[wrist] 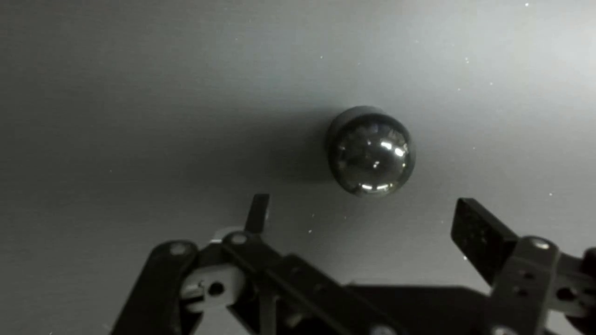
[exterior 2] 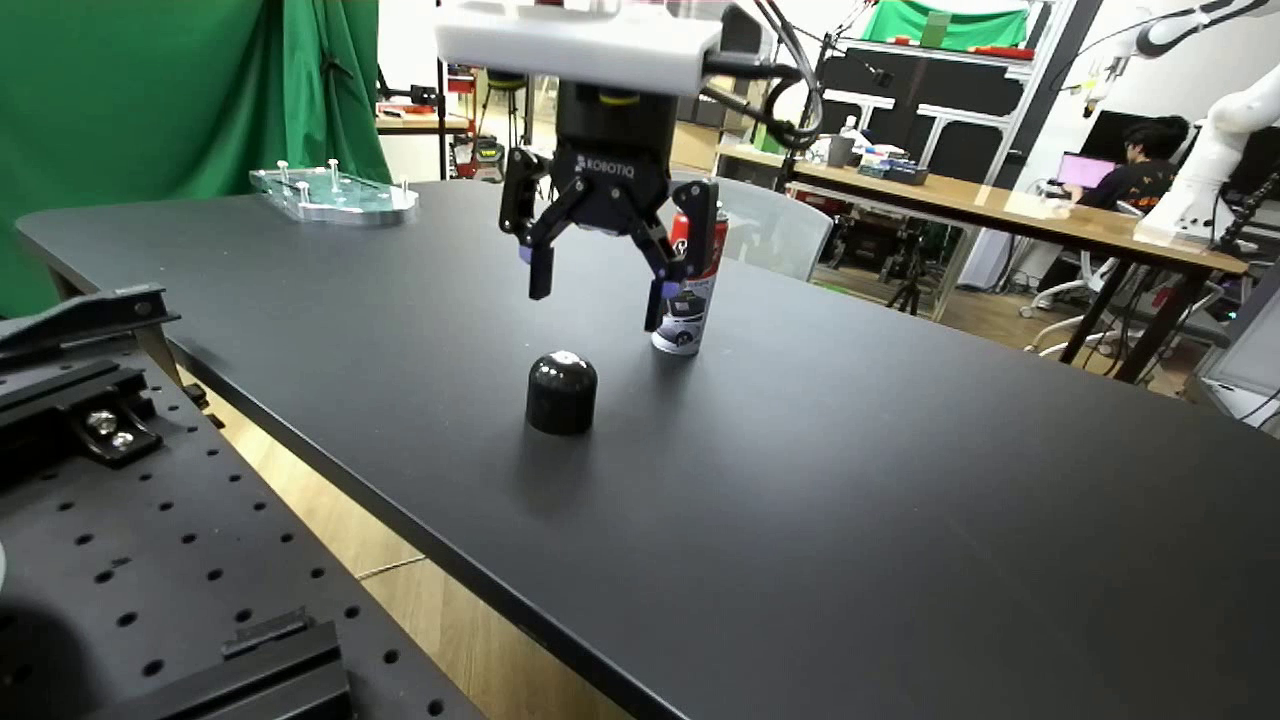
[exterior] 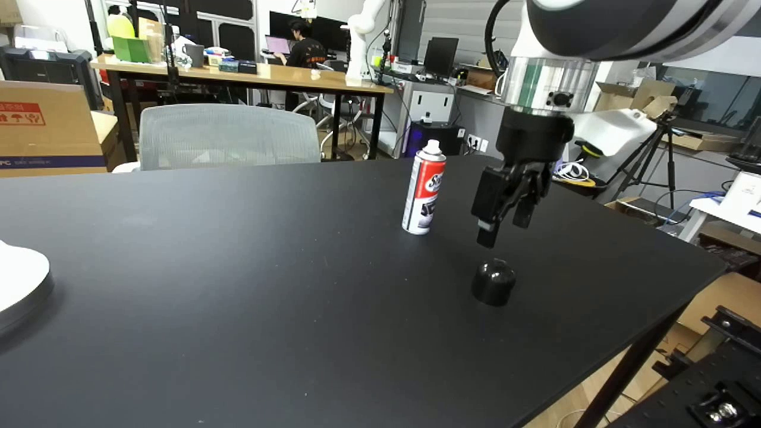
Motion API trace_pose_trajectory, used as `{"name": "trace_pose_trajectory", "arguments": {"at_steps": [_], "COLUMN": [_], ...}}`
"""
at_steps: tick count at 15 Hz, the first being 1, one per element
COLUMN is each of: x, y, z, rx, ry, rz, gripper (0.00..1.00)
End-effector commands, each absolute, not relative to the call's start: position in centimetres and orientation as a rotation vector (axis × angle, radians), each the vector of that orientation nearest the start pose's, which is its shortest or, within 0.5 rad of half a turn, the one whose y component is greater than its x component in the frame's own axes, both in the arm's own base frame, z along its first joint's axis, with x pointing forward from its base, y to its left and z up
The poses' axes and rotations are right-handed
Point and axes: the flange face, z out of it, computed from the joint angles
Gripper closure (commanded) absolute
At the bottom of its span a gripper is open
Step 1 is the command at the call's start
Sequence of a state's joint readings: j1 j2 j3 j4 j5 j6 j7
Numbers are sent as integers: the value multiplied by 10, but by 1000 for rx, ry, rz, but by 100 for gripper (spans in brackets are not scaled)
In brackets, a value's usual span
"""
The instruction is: Put the black lid on top of the spray can
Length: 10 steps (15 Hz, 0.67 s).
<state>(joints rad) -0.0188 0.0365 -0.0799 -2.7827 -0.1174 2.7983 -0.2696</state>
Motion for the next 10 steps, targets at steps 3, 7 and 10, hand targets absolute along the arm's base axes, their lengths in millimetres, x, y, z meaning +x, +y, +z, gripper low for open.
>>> {"name": "trace_pose_trajectory", "arguments": {"at_steps": [3, 7, 10], "x": [372, 369, 369], "y": [-27, -24, -21], "z": [160, 147, 148], "rx": [-3136, -3124, -3120], "ry": [-415, -428, -431], "rz": [128, 165, 137], "gripper": [0, 25, 40]}}
